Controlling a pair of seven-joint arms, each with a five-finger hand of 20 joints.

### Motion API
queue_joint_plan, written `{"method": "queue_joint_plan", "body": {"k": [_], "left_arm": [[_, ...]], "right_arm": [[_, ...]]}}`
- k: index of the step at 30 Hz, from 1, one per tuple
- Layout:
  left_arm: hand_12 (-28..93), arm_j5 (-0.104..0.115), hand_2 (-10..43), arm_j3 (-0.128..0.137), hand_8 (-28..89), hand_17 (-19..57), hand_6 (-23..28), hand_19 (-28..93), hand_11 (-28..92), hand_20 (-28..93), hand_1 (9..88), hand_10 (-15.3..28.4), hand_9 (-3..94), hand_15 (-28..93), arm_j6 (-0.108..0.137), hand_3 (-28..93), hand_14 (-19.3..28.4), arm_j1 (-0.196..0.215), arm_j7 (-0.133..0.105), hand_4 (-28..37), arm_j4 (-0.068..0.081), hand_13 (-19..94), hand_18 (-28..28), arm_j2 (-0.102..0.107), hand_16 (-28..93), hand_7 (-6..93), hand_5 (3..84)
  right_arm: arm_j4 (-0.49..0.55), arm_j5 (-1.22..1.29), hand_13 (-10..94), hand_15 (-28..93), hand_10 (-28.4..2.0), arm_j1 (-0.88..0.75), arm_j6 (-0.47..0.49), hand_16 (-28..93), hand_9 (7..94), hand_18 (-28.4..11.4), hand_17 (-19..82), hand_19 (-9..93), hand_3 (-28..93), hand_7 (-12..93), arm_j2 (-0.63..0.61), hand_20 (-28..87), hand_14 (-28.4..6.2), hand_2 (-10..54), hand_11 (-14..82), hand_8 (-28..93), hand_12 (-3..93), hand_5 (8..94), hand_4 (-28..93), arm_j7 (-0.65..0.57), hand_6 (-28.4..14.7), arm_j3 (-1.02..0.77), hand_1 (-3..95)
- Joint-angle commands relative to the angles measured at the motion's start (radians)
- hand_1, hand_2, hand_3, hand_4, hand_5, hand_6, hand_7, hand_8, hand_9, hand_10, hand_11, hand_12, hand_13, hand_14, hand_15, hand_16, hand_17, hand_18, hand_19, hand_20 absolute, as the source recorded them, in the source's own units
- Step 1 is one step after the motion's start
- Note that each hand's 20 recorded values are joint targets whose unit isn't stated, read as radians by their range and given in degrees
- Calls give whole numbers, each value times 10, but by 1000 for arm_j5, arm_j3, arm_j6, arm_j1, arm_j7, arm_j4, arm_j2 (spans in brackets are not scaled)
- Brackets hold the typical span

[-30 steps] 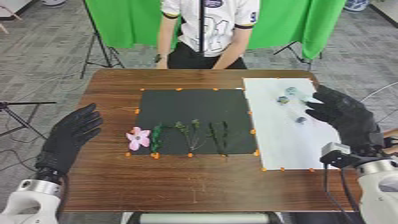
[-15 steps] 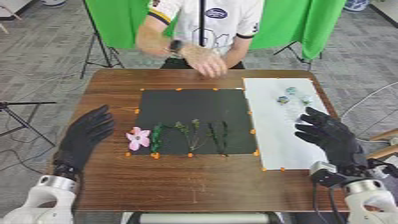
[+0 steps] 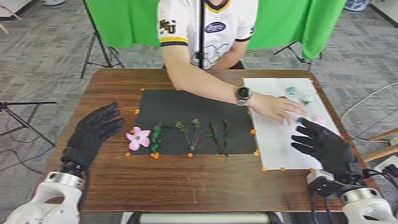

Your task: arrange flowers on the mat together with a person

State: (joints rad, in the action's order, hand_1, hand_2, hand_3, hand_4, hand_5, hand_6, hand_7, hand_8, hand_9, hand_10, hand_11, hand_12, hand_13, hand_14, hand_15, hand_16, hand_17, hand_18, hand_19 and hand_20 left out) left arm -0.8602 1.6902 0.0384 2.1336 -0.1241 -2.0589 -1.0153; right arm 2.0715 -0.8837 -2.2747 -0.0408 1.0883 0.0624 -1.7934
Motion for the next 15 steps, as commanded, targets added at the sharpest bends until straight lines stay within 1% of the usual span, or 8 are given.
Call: {"method": "queue_joint_plan", "body": {"k": [1, 2, 3, 5, 7, 9, 11, 15], "left_arm": [[195, 7, -27, 2, -108, -39, 30, 559, 240, 180, 264, 108, 254, 498, 30, 692, 137, 20, 5, -238, 3, 257, 219, 1, -20, 222, 332], [199, 4, -27, -5, -108, -38, 31, 560, 242, 182, 265, 108, 252, 539, 51, 692, 138, 22, -8, -238, 3, 259, 218, -1, -16, 222, 332], [202, 13, -26, -4, -108, -37, 31, 561, 245, 182, 265, 107, 250, 576, 56, 692, 140, 30, -13, -237, 1, 259, 217, -5, -15, 222, 331], [209, 38, -28, -5, -109, -37, 32, 559, 256, 181, 267, 108, 246, 603, 59, 693, 143, 41, -20, -237, 0, 256, 215, -6, -24, 227, 332], [209, 39, -28, -7, -109, -40, 32, 552, 261, 177, 268, 108, 245, 601, 50, 693, 142, 40, -14, -238, 4, 255, 212, -5, -32, 229, 332], [207, 36, -29, -37, -111, -44, 33, 542, 264, 171, 267, 108, 245, 579, 98, 695, 137, 27, -52, -238, 8, 252, 210, 3, -43, 230, 333], [207, 44, -29, -44, -111, -46, 30, 533, 267, 166, 266, 107, 244, 570, 87, 695, 135, 17, -61, -239, 13, 252, 209, 0, -45, 234, 328], [210, 40, -30, -41, -115, -47, 26, 527, 284, 163, 265, 107, 252, 570, 54, 696, 135, 7, -39, -241, 18, 262, 208, 7, -41, 241, 321]], "right_arm": [[-9, 5, 375, 340, -128, 10, -27, 215, 411, -204, 111, 492, 870, 169, 11, 269, -116, -19, 125, -107, 211, 425, -266, 14, -42, 13, 202], [-14, 7, 379, 346, -130, 17, -4, 215, 410, -204, 112, 492, 871, 170, 12, 268, -116, -19, 123, -107, 210, 425, -266, 4, -43, 12, 201], [-17, 3, 381, 351, -131, 23, 15, 214, 408, -204, 113, 492, 872, 171, 11, 268, -116, -19, 122, -108, 210, 425, -265, -2, -43, 10, 202], [-17, -22, 386, 358, -133, 31, 23, 212, 407, -204, 113, 492, 873, 171, 9, 268, -116, -20, 121, -108, 210, 424, -265, -1, -45, 10, 202], [-17, -19, 389, 362, -134, 34, 5, 209, 407, -204, 114, 492, 872, 172, 4, 267, -116, -19, 121, -108, 210, 423, -266, 2, -45, 14, 204], [-8, 29, 395, 368, -134, 28, -9, 207, 410, -204, 113, 493, 873, 173, 4, 266, -117, -19, 125, -108, 211, 423, -266, 6, -45, 14, 204], [-2, 59, 400, 374, -133, 25, -37, 205, 417, -205, 115, 493, 872, 177, 6, 266, -118, -18, 130, -108, 212, 428, -267, 21, -45, 22, 205], [-11, 25, 406, 388, -133, 49, -59, 200, 424, -204, 116, 495, 872, 182, 5, 266, -117, -17, 138, -111, 211, 433, -266, 36, -45, 48, 206]]}}
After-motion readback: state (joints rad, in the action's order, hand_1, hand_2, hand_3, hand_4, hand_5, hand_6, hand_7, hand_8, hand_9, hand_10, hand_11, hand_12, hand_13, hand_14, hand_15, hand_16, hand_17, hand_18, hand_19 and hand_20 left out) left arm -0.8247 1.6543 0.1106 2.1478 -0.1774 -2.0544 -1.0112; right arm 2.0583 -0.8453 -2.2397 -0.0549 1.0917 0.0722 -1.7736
